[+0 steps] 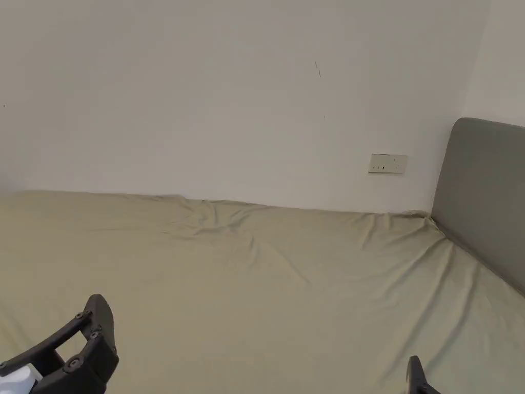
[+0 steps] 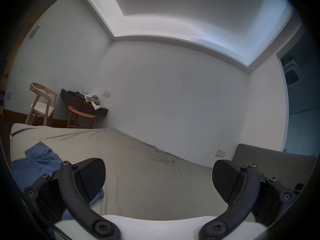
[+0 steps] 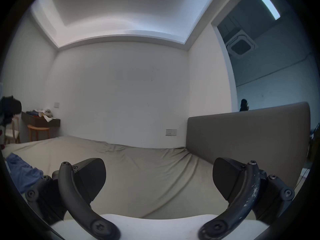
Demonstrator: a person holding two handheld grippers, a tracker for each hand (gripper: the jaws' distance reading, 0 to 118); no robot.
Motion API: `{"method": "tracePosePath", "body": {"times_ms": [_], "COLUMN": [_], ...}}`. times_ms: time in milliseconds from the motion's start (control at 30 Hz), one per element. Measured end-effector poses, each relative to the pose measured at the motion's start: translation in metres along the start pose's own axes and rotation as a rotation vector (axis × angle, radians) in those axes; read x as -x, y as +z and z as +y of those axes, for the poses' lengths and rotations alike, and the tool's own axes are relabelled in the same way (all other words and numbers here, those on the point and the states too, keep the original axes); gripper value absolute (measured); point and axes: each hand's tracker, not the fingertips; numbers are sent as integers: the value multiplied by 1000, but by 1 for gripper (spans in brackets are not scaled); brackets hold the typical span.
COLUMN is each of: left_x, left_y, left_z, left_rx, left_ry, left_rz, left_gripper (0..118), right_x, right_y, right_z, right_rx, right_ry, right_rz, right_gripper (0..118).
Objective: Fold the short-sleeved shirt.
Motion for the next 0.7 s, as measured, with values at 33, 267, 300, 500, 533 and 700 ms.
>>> {"method": "tracePosePath", "body": {"times_ms": [33,267,300,500,533,700], "left_x": [-2,-19,-21,-22,-20,-19], "left_y": [-1,2,3,4,5,6], "left_z": [0,-14,-14,-10,-9,-9], "left_rx": [41,114,111,117,115,115], "left_ry": [-75,-308,-318,-336,-334,-356], "left_rz": [8,9,13,-3,-2,6], "left_gripper": [118,118,118,118,118,118], "right_x": [1,7,10,17,18,17], "right_y": [1,1,1,-2,-2,0], "right_z": [0,8,8,4,4,6], "right_rx": [1,-22,-12,51,55,55], "right_ry": [-7,-75,-53,-24,-30,-29], "right_rz": [11,61,68,90,89,111], "right_gripper": [118,118,118,118,118,118]}}
